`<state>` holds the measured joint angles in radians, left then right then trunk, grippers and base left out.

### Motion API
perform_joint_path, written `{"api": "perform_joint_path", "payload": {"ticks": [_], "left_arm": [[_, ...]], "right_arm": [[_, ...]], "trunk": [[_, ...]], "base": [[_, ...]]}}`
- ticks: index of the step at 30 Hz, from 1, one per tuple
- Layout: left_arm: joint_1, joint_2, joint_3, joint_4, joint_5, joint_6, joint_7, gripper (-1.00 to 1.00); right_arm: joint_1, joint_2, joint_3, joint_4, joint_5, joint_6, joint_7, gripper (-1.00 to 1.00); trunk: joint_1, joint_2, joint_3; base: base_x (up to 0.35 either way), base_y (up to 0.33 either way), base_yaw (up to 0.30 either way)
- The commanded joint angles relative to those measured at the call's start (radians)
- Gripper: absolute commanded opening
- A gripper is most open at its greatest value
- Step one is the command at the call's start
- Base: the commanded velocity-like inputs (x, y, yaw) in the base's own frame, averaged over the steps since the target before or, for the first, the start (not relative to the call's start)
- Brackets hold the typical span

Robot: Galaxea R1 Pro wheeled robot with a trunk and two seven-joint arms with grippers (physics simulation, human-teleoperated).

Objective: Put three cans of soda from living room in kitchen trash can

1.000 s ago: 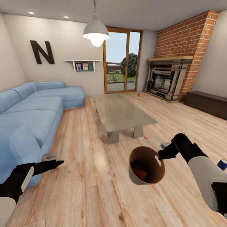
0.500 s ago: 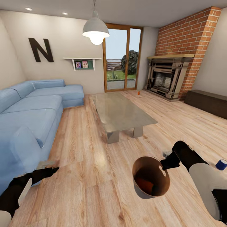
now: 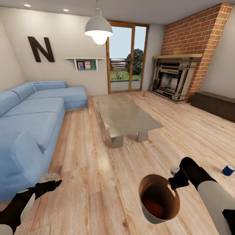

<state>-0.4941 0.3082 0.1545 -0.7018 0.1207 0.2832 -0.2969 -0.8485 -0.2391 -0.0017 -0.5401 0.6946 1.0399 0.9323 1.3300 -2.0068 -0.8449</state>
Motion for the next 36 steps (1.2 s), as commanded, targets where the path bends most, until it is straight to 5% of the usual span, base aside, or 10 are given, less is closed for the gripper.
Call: {"api": "perform_joint_path", "payload": {"ticks": [1, 15, 22, 36], "left_arm": [[0.000, -0.002, -0.005, 0.001, 0.000, -0.001, 0.000, 1.00], [0.000, -0.005, -0.013, 0.027, 0.000, -0.001, 0.001, 1.00], [0.000, -0.006, -0.013, 0.027, -0.001, -0.001, 0.001, 1.00], [0.000, -0.006, -0.018, 0.027, -0.001, -0.001, -0.001, 1.00]], "right_arm": [[0.002, 0.001, -0.001, 0.000, -0.015, 0.007, -0.009, -1.00], [0.015, 0.005, -0.005, -0.005, -0.023, 0.007, -0.040, -1.00], [0.015, 0.008, -0.040, -0.007, -0.025, 0.007, -0.034, -1.00], [0.016, 0.011, -0.045, -0.009, -0.023, 0.007, -0.039, -1.00]], "trunk": [[-0.004, 0.007, 0.002], [-0.058, 0.105, 0.025], [-0.085, 0.154, 0.046], [-0.138, 0.252, 0.090]], "base": [[0.000, 0.000, 0.000], [0.000, 0.000, 0.000], [0.000, 0.000, 0.000], [0.000, 0.000, 0.000]]}}
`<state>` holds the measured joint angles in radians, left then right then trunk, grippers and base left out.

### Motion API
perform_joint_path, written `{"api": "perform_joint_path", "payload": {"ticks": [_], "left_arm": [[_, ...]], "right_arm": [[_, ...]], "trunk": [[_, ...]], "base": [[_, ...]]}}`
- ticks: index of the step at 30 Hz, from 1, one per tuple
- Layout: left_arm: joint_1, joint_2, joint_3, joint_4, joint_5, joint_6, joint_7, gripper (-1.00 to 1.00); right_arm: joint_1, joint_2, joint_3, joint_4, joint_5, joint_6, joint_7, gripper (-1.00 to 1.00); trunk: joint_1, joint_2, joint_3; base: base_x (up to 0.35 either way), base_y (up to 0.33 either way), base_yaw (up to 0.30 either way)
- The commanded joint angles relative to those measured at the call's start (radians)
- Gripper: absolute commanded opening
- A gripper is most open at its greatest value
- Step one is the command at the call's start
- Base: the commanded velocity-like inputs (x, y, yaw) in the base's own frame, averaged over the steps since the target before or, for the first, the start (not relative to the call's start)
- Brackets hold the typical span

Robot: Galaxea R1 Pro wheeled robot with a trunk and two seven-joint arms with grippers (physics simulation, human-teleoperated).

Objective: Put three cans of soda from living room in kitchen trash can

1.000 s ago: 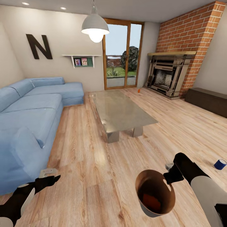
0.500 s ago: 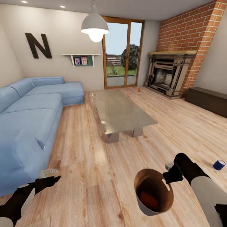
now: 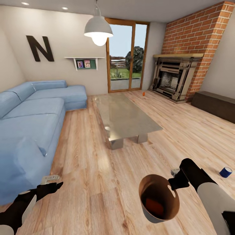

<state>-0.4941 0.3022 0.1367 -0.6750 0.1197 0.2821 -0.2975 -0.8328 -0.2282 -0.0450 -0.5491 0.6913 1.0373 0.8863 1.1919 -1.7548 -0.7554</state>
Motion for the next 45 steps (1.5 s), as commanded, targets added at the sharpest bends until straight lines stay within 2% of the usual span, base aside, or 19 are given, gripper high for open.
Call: {"api": "perform_joint_path", "payload": {"ticks": [1, 13, 23, 26, 32, 45], "left_arm": [[0.000, 0.000, 0.000, 0.000, 0.000, 0.000, -0.001, 1.00], [0.000, 0.000, 0.001, 0.000, 0.002, -0.001, -0.005, 1.00], [0.000, 0.000, 0.000, 0.000, 0.001, -0.001, -0.003, 1.00], [0.000, 0.000, 0.000, 0.000, 0.000, -0.002, -0.002, 1.00], [0.000, 0.000, 0.000, 0.010, -0.001, -0.011, -0.001, 1.00], [0.000, 0.000, 0.000, 0.023, 0.000, -0.014, -0.001, 1.00]], "right_arm": [[0.000, -0.001, -0.002, 0.001, -0.019, 0.010, 0.006, -1.00], [0.000, -0.015, -0.010, 0.003, -0.015, 0.010, 0.003, -1.00], [0.022, -0.078, -0.016, 0.008, -0.022, 0.010, 0.008, -1.00], [0.040, -0.085, -0.056, 0.008, -0.022, 0.010, 0.005, -1.00], [0.055, -0.094, -0.089, 0.008, -0.021, 0.010, 0.004, -1.00], [0.068, -0.098, -0.098, 0.005, -0.021, 0.010, 0.002, -1.00]], "trunk": [[-0.004, 0.007, 0.003], [-0.027, 0.049, 0.021], [-0.027, 0.049, 0.021], [-0.027, 0.049, 0.021], [-0.027, 0.049, 0.021], [-0.027, 0.049, 0.020]], "base": [[0.000, 0.000, -0.146], [0.000, 0.000, -0.226], [0.008, -0.025, -0.248], [0.072, -0.213, -0.249], [0.097, -0.282, -0.236], [0.105, -0.305, -0.106]]}}
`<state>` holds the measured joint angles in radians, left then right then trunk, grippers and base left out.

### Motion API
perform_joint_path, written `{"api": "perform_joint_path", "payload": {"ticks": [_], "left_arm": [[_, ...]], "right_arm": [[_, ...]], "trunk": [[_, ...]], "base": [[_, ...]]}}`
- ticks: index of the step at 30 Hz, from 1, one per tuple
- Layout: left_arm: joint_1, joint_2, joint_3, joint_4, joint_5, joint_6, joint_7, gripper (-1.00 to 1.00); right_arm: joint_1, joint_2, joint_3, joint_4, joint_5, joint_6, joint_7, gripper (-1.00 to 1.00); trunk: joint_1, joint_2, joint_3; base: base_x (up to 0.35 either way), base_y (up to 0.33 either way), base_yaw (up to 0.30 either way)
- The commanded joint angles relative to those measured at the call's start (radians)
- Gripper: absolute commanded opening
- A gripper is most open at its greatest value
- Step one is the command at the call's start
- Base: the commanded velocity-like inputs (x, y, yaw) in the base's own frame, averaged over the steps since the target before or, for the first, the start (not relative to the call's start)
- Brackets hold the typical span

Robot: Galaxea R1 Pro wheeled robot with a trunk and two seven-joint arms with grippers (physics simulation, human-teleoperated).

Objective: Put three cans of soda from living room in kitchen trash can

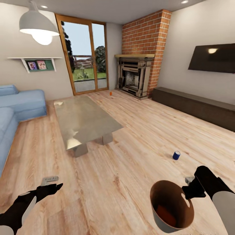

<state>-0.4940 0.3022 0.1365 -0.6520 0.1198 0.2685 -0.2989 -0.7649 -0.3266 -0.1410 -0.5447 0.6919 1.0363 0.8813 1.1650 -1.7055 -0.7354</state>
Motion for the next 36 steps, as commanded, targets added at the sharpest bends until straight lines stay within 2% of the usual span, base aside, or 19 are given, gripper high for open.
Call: {"api": "perform_joint_path", "payload": {"ticks": [1, 11, 17, 19, 36], "left_arm": [[0.000, 0.000, 0.000, 0.000, 0.000, 0.000, 0.000, 1.00], [0.000, 0.000, 0.000, 0.000, 0.001, 0.000, 0.000, 1.00], [0.000, 0.000, 0.000, 0.000, 0.000, 0.000, -0.002, 1.00], [0.000, 0.000, 0.000, 0.000, 0.000, 0.000, -0.002, 1.00], [-0.001, 0.000, -0.001, 0.011, 0.000, 0.017, -0.010, 1.00]], "right_arm": [[0.000, -0.002, -0.002, 0.000, -0.022, 0.011, 0.007, -1.00], [0.001, -0.009, -0.004, 0.000, -0.022, 0.011, 0.007, -1.00], [0.001, -0.013, -0.055, -0.001, -0.019, 0.011, 0.006, -1.00], [0.001, -0.014, -0.060, -0.002, -0.018, 0.011, 0.005, -1.00], [0.001, -0.013, -0.065, -0.003, -0.015, 0.011, 0.004, -1.00]], "trunk": [[0.000, 0.000, 0.000], [0.000, 0.000, 0.005], [0.000, 0.000, 0.008], [0.000, 0.000, 0.009], [0.000, 0.000, 0.019]], "base": [[0.105, -0.306, -0.220], [0.132, -0.300, -0.240], [0.239, -0.237, -0.247], [0.268, -0.211, -0.247], [0.277, -0.200, -0.247]]}}
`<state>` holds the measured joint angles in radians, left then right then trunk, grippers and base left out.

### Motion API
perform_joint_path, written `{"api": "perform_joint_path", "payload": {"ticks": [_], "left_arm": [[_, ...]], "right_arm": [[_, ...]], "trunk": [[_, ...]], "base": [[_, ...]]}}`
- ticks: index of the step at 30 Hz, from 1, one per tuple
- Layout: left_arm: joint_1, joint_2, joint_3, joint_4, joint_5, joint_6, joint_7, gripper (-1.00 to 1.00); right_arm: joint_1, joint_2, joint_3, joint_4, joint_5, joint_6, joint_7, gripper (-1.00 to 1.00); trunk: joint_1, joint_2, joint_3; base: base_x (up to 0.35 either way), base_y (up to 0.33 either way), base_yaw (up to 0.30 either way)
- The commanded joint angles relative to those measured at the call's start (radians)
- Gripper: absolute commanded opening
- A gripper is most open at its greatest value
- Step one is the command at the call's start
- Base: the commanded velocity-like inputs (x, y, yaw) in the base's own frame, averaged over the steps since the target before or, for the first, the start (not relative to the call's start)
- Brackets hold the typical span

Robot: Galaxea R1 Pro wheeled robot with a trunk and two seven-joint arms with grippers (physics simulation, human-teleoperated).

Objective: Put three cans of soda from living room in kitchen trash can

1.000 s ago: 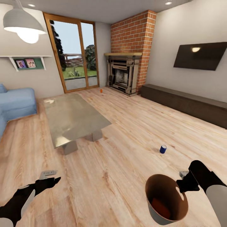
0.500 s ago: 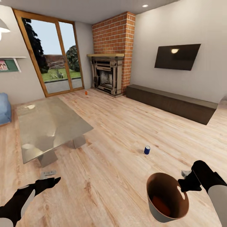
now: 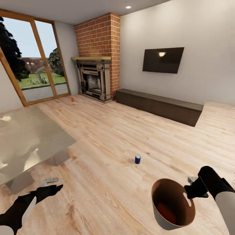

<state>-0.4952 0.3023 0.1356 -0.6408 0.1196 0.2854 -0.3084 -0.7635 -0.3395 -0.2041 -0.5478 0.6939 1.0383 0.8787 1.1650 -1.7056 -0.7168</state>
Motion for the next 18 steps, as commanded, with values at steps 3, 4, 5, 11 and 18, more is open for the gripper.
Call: {"api": "perform_joint_path", "payload": {"ticks": [3, 4, 5, 11, 18], "left_arm": [[0.000, 0.000, 0.000, 0.002, 0.000, 0.000, -0.001, 1.00], [0.000, 0.000, 0.000, 0.002, 0.000, 0.000, -0.001, 1.00], [0.000, 0.000, 0.000, 0.002, 0.000, 0.000, -0.001, 1.00], [-0.001, 0.001, -0.019, 0.003, 0.001, 0.017, -0.004, 1.00], [-0.117, -0.038, -0.084, -0.001, 0.001, 0.330, -0.129, 1.00]], "right_arm": [[0.000, 0.000, -0.002, 0.000, -0.017, 0.009, 0.006, -1.00], [0.000, 0.000, -0.002, 0.000, -0.017, 0.009, 0.006, -1.00], [0.000, 0.000, -0.002, 0.000, -0.017, 0.009, 0.006, -1.00], [0.000, 0.000, -0.002, 0.000, -0.016, 0.009, 0.006, -1.00], [0.000, 0.001, -0.002, -0.001, -0.017, 0.009, 0.007, -1.00]], "trunk": [[0.000, 0.000, 0.002], [0.000, 0.000, 0.003], [0.000, 0.000, 0.003], [0.000, 0.000, 0.007], [0.000, 0.000, 0.011]], "base": [[0.280, -0.195, -0.247], [0.280, -0.195, -0.247], [0.280, -0.195, -0.247], [0.281, -0.192, -0.247], [0.299, -0.159, -0.247]]}}
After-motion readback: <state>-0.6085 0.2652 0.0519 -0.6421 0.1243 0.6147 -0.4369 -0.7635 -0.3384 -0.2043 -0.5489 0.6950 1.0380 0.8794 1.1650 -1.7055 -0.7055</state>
